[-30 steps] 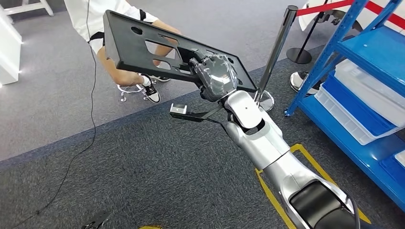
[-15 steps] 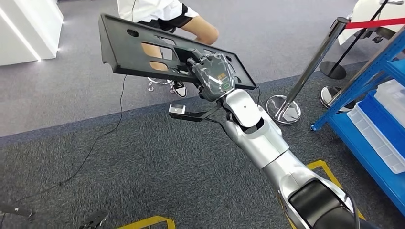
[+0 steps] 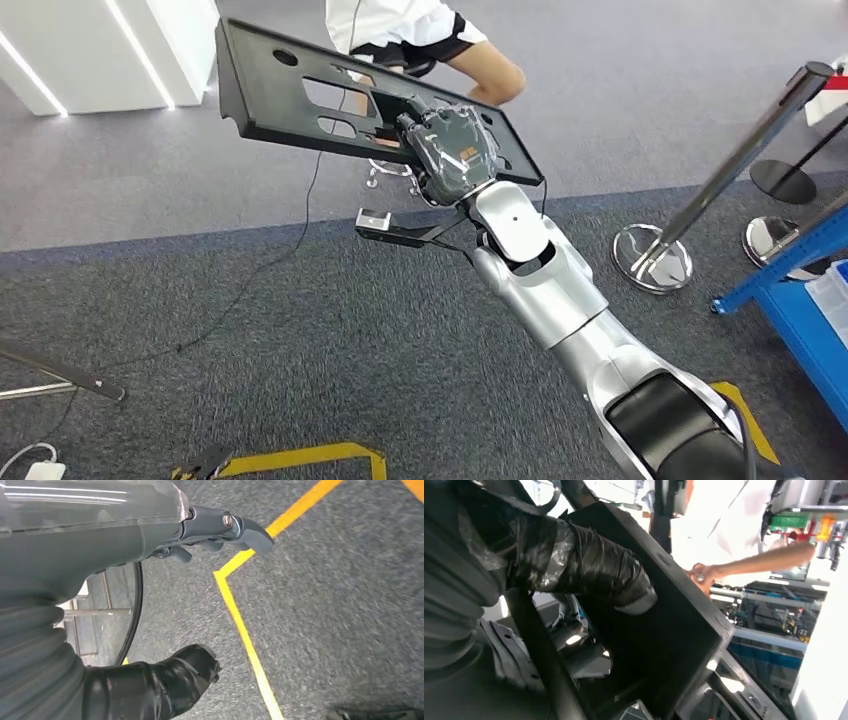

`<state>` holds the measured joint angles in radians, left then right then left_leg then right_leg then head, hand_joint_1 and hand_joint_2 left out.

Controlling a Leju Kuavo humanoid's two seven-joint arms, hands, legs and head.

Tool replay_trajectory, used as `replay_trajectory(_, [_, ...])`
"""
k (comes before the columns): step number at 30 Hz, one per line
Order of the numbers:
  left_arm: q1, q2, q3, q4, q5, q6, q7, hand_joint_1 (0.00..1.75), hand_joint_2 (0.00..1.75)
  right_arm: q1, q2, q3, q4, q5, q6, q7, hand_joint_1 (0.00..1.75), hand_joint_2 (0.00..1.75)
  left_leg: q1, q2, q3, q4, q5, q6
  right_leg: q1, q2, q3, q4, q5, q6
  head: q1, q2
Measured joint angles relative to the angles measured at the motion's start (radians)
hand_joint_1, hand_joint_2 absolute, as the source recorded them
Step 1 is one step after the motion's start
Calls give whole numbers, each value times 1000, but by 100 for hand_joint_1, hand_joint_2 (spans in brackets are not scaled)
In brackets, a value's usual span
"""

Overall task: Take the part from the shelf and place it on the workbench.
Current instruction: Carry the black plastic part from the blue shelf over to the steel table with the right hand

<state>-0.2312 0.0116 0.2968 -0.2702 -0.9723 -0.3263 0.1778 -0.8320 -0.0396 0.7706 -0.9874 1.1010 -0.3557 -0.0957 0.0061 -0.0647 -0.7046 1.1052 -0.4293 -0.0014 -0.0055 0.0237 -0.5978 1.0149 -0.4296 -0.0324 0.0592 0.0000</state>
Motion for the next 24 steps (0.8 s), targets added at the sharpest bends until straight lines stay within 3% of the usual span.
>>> replay_trajectory(2, [-3,2,-6,0,1,1,-2,0,175,-5,-1,0,0,1,1,0,175,175,4,45,-56,119,-58,-11,2,-28,2,-3,-1,-2,-1,0])
replay_trajectory(4, [-1,2,-13,0,3,0,-2,0,175,-5,-1,0,1,2,2,0,175,175,13,57,-87,188,-76,-21,2,-55,2,-1,-3,-2,-1,0])
replay_trajectory(5, [0,3,-15,0,4,0,-2,0,175,-5,-1,0,1,3,2,0,175,175,17,61,-75,171,-59,-25,1,-67,1,1,-6,0,-2,0])
replay_trajectory(8, [-4,2,-19,0,-2,5,0,0,175,-4,-4,-2,1,6,-2,11,175,175,18,102,27,-12,12,-28,1,-101,1,14,-19,15,-2,0])
replay_trajectory(10, [-14,-8,-33,0,-19,13,18,0,175,8,-26,-9,-8,9,-10,26,175,175,10,116,57,-68,19,-14,6,-120,1,19,-26,26,-1,0])
replay_trajectory(12, [-28,-27,-54,0,-34,23,53,0,175,37,-64,-23,-30,9,-27,30,175,175,6,89,56,-69,20,3,7,-143,6,18,-30,37,0,0])
replay_trajectory(13, [-35,-39,-62,0,-35,29,71,0,175,52,-83,-33,-42,8,-36,22,175,175,6,77,57,-72,22,10,4,-140,10,22,-36,44,1,0])
replay_trajectory(15, [-48,-57,-71,0,-26,42,95,0,175,69,-111,-57,-52,10,-44,-2,175,175,7,55,59,-76,24,22,-4,-93,-8,70,-71,54,1,0])
replay_trajectory(17, [-55,-69,-73,0,-9,54,98,0,175,73,-123,-77,-52,20,-42,-22,175,175,5,41,60,-78,25,31,-6,-37,-72,196,-132,55,1,0])
replay_trajectory(19, [-53,-72,-75,0,5,61,87,0,175,75,-122,-84,-50,35,-37,-29,175,175,-1,26,60,-77,24,34,-4,-25,-135,305,-162,51,1,0])
replay_trajectory(20, [-50,-73,-75,0,8,62,80,0,175,76,-120,-85,-49,41,-35,-30,175,175,-4,16,60,-76,24,35,-3,-23,-142,308,-147,46,1,0])
replay_trajectory(21, [-47,-73,-75,0,10,62,76,0,175,77,-117,-85,-49,46,-33,-30,175,175,-5,6,61,-75,24,35,-1,-20,-132,276,-117,41,1,0])
replay_trajectory(22, [-46,-73,-75,0,10,62,73,0,175,77,-115,-85,-49,49,-32,-29,175,175,-6,-6,62,-74,24,35,0,-11,-106,213,-75,35,1,0])
replay_trajectory(24, [-45,-76,-75,0,12,63,70,0,175,76,-112,-87,-48,50,-31,-26,175,175,-5,-29,59,-72,25,33,0,37,-51,88,-20,26,0,0])
